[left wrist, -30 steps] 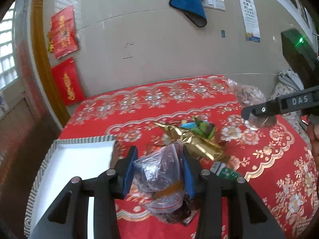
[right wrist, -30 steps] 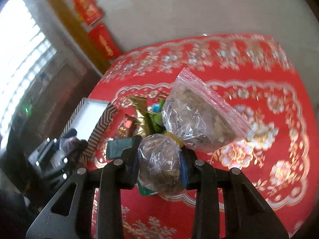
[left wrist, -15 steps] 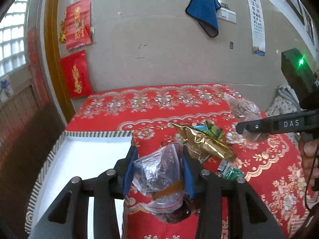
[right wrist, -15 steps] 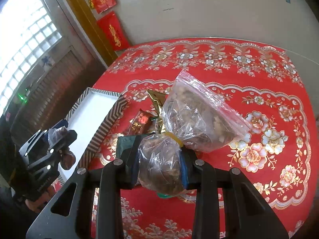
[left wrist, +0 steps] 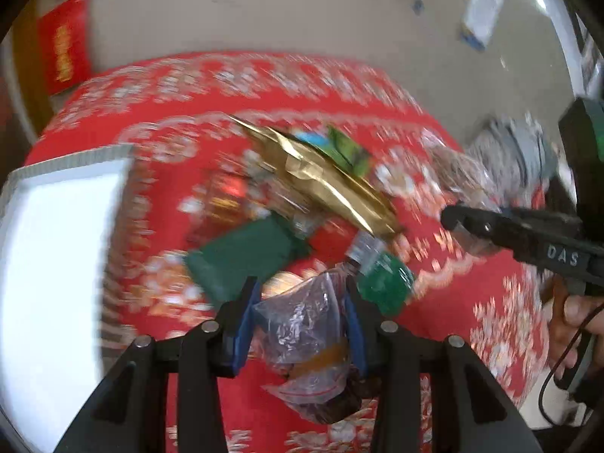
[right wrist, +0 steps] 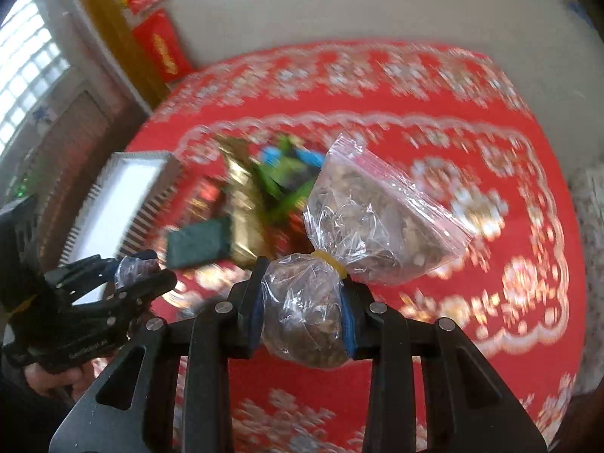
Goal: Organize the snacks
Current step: 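Lift both held bags and carry them over the white striped tray, then lower both bags into the tray and open both tools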
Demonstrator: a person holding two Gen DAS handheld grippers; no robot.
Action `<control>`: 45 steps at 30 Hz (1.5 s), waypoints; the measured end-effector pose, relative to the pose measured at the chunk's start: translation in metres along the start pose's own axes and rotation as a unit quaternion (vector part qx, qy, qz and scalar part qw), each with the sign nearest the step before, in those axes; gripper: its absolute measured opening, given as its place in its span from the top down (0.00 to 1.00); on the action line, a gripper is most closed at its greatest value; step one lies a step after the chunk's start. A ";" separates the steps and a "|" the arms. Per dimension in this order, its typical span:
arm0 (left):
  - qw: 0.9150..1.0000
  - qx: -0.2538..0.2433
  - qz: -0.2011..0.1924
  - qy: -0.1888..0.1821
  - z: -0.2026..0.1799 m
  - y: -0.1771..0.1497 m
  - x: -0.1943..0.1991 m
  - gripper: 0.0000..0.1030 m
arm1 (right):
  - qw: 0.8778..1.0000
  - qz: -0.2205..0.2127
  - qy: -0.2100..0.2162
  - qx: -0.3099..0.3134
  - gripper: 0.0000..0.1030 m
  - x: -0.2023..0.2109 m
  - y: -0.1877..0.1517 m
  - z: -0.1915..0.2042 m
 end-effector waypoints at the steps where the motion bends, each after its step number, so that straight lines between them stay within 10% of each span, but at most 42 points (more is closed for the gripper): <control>1: 1.000 -0.012 0.008 0.001 -0.010 0.002 -0.004 0.57 | 1.000 0.003 -0.004 -0.010 0.69 -0.001 -0.003 -0.009; 7: 0.994 0.007 -0.113 0.005 -0.010 0.066 0.095 0.57 | 0.995 -0.091 -0.050 -0.012 0.69 0.078 0.028 -0.035; 12: 0.972 0.046 -0.215 0.082 0.027 0.061 0.186 0.57 | 0.982 -0.165 -0.007 0.095 0.69 0.137 0.060 0.032; 17: 0.982 0.099 -0.130 0.092 0.042 -0.001 0.120 0.57 | 0.981 -0.084 0.029 0.172 0.69 0.069 0.020 0.079; 21: 0.993 0.103 -0.023 0.045 0.000 -0.039 0.039 0.57 | 0.990 -0.005 0.018 0.141 0.69 0.018 -0.021 0.036; 27: 0.991 0.092 -0.088 0.038 -0.012 -0.001 0.085 0.57 | 0.993 -0.049 -0.042 0.095 0.69 0.053 0.013 -0.011; 35: 0.955 0.179 -0.179 0.156 0.120 -0.037 0.177 0.57 | 0.968 -0.132 0.046 0.206 0.69 0.069 0.074 0.163; 45: 0.955 0.244 -0.079 0.152 0.210 -0.116 0.106 0.57 | 0.956 0.019 0.086 0.278 0.69 -0.088 0.047 0.300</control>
Point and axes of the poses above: each gripper's, at about its wrist camera, not at the fingertips, and x roughly against the way its jaws point, z to its left, y to its top, the point moved 4 cm from there along -x, roughly the way its jaws point, and after that the axes turned 15 degrees about z, right-handed, at the moved point
